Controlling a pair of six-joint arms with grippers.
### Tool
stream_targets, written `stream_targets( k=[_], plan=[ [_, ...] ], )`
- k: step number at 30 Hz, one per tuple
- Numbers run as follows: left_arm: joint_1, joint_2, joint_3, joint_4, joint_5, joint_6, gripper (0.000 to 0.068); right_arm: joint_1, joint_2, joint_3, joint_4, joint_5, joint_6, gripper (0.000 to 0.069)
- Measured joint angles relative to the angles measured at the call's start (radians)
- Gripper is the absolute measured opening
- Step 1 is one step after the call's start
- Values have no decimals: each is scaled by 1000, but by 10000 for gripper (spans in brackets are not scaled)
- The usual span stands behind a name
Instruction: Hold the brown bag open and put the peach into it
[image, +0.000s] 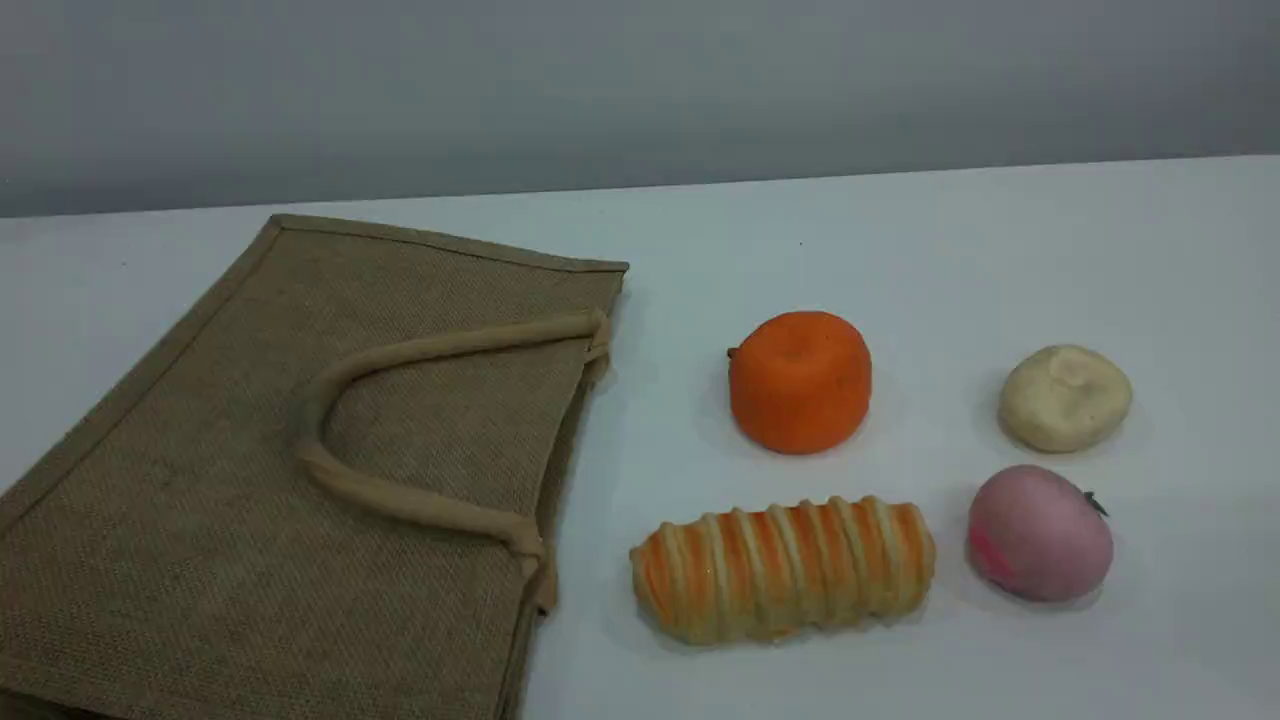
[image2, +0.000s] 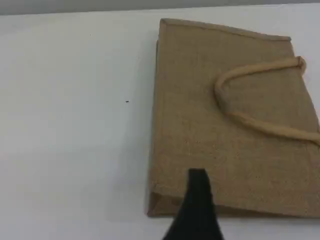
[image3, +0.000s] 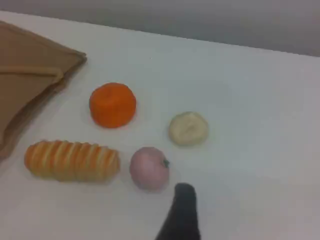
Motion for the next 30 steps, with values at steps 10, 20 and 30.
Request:
stream_targets(
  k=[10,20,30],
  plan=[
    [-1,9,0,1,0,0,534,1,0,0,0,0,0,566],
    [-2,263,-108,53,-184,-64,534,1,143,-97,-7,-143,101,566],
    [-2,754,-313,53,-310,-63,534,1,565,-376,-8,-222,101,566]
  ],
)
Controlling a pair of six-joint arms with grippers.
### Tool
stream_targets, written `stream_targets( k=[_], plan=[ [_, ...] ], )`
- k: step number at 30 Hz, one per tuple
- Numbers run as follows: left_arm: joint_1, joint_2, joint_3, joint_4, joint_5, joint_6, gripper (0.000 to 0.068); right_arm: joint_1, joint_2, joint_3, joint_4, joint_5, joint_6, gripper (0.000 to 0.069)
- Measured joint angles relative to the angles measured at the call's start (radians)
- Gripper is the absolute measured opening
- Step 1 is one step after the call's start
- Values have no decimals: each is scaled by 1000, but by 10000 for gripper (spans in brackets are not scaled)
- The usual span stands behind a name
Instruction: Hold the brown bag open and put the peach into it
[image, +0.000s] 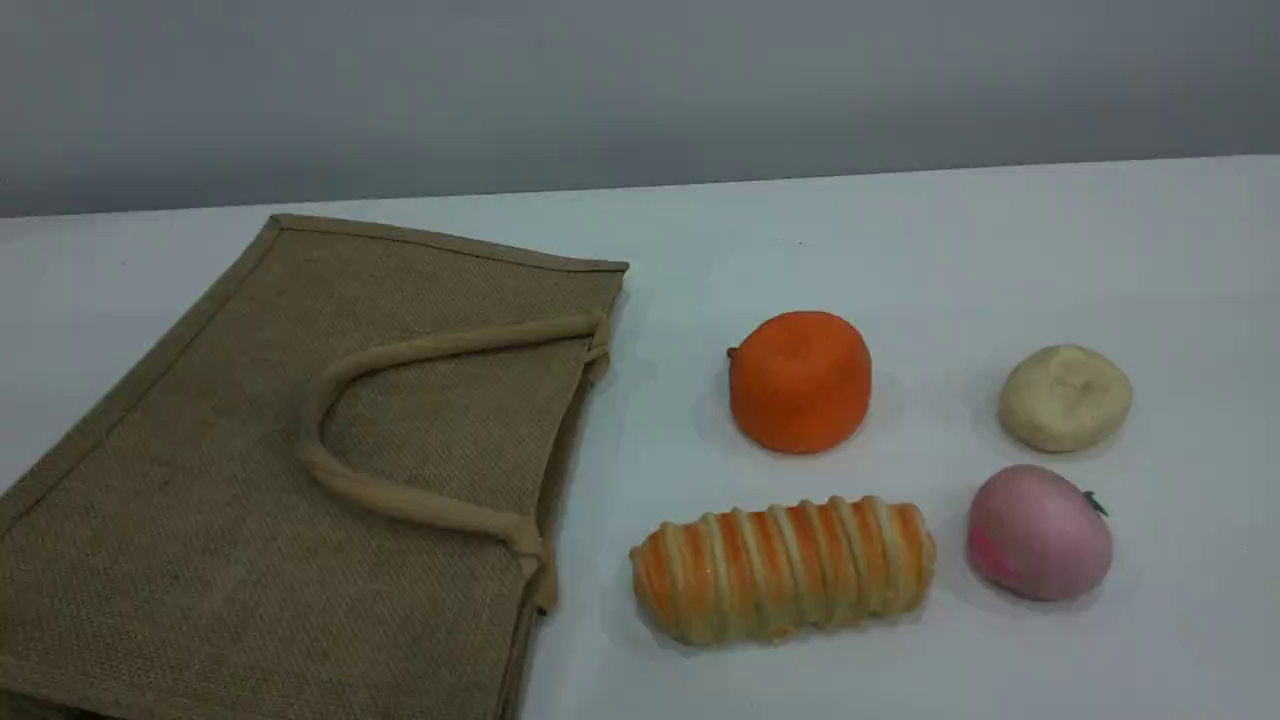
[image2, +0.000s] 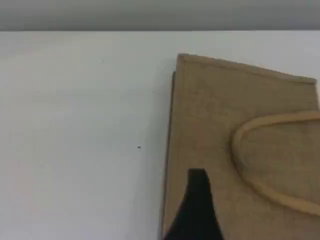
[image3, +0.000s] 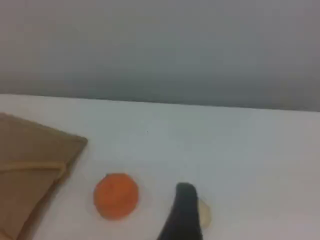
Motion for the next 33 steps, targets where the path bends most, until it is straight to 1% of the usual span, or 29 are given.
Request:
stream_targets(
  k=[3,5,9,16,23,25,27,33],
  plan=[
    [0,154,-49,0,-6,0,534,0,119,-67,0,-14,-1,566],
    [0,242,-64,0,-10,0,534,0,197,-94,0,-14,-1,566],
    [0,403,-64,0,-54,1,534,0,328,-124,0,-17,-10,566],
    [0,628,-64,-9,-172,2,534,0,500,-169,6,-60,-10,566],
    [0,829,-76,-104,-281,5,534,0,566,-172,6,-117,-11,566],
    [0,879,-102,-108,-284,5,534,0,567,-172,6,-123,-11,566],
    [-9,933,-139,-107,-263,5,534,0,567,-172,6,-132,-11,566],
    [-66,1069,-238,-108,-257,7,534,0,566,-172,6,-135,-12,566]
  ],
)
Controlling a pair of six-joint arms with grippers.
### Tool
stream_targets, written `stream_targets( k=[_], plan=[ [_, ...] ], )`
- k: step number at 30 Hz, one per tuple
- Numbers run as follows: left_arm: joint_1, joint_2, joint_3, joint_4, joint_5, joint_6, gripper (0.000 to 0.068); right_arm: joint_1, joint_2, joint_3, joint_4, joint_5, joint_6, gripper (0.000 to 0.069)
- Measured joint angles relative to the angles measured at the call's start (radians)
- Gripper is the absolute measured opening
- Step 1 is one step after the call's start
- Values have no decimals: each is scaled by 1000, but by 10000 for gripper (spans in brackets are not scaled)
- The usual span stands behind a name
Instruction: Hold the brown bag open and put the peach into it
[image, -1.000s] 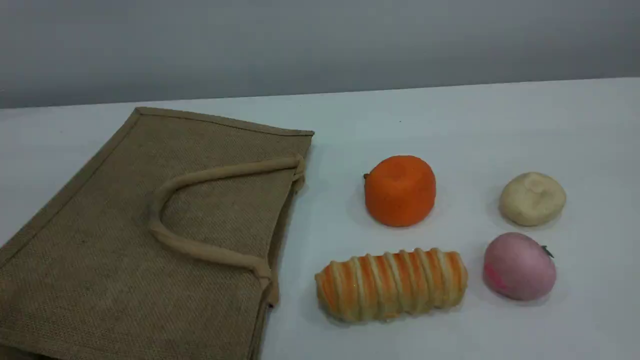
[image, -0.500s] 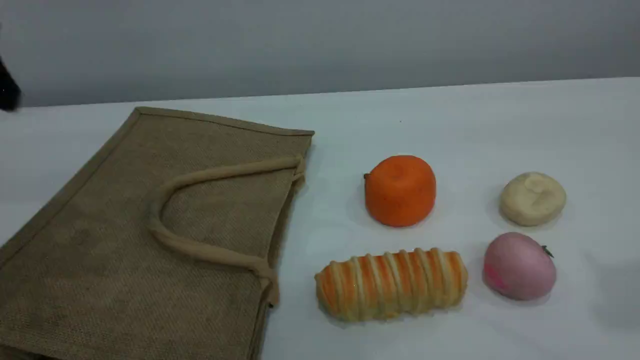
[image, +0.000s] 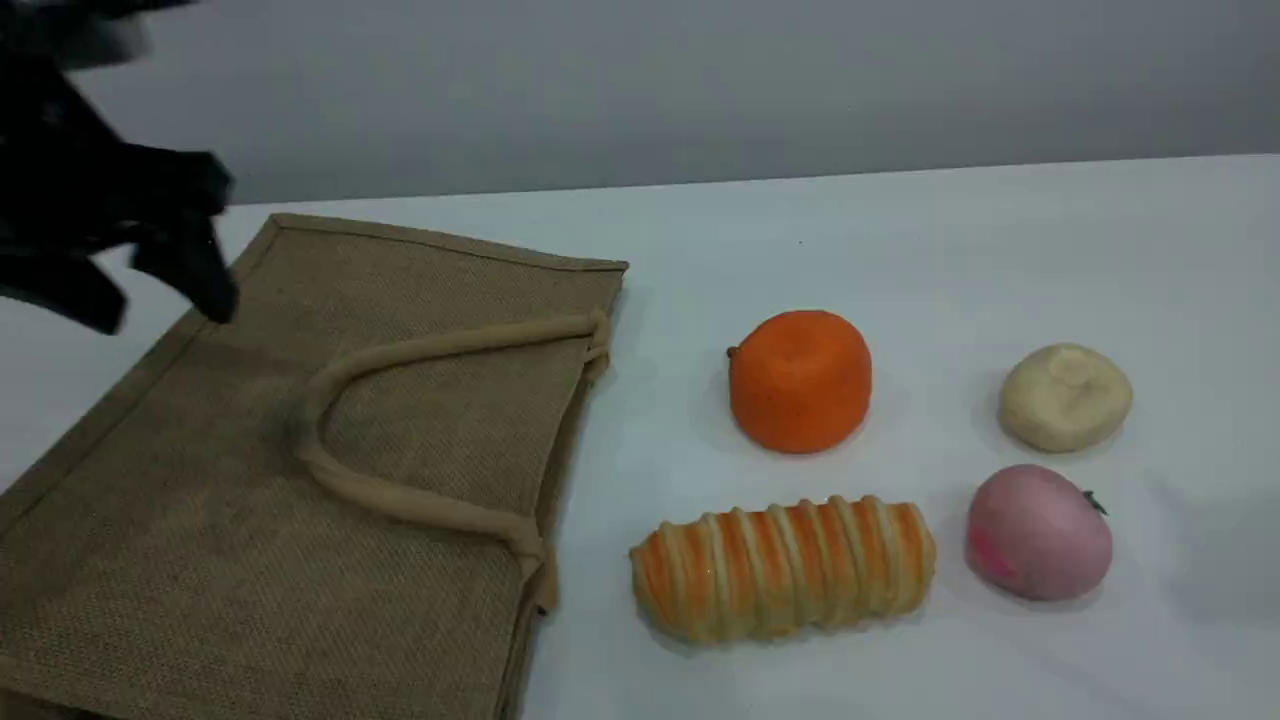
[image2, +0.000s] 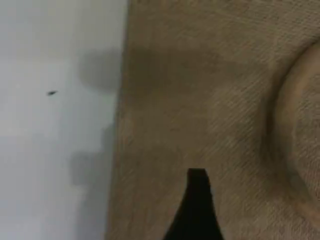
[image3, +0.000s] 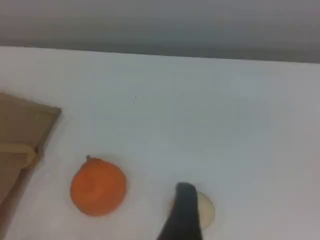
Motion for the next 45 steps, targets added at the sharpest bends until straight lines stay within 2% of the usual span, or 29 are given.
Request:
stream_targets(
  k=[9,27,30,34,39,43,45],
  plan=[
    [-75,153,-99,-9,4,0,534,0,0,0,0,0,0,566],
    [-81,286,-114,-26,-35,0,534,0,0,-1,0,-3,0,566],
    [-81,293,-114,-26,-40,0,517,0,0,-1,0,-3,0,566],
    [-81,307,-114,-26,-42,0,432,0,0,-1,0,-3,0,566],
    [-81,319,-114,-27,-55,9,244,0,-2,-1,0,-3,0,566],
    [-81,319,-114,-28,-63,69,92,0,-2,-1,0,-2,0,566],
    [-81,316,-114,-28,-63,104,88,0,-2,-1,0,9,0,566]
  ],
)
